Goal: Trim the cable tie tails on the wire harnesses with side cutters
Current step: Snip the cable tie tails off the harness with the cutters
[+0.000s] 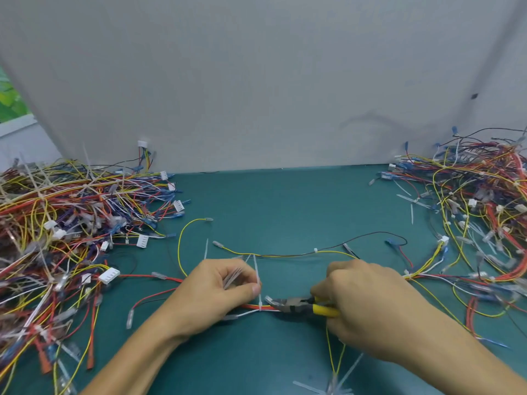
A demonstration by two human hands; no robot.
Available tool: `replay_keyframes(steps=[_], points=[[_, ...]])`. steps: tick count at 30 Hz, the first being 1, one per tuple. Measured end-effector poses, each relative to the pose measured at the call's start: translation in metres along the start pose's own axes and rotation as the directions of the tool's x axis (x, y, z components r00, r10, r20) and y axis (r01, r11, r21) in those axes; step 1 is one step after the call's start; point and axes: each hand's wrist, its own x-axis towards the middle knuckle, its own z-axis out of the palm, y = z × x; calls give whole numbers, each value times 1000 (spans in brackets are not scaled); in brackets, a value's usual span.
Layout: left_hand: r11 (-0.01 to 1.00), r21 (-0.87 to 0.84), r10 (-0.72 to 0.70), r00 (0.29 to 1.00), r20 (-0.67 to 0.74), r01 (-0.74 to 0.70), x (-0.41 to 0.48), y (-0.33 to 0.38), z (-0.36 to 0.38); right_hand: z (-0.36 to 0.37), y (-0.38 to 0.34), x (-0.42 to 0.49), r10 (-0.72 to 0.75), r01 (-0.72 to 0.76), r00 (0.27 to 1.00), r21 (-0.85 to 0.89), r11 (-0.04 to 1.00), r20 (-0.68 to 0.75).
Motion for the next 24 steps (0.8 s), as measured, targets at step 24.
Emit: replay_keyframes(steps=[24], points=[[998,-60,14,1000,1,-14,4,-6,0,8,-15,16,-3,0,999,-56,998,-39]])
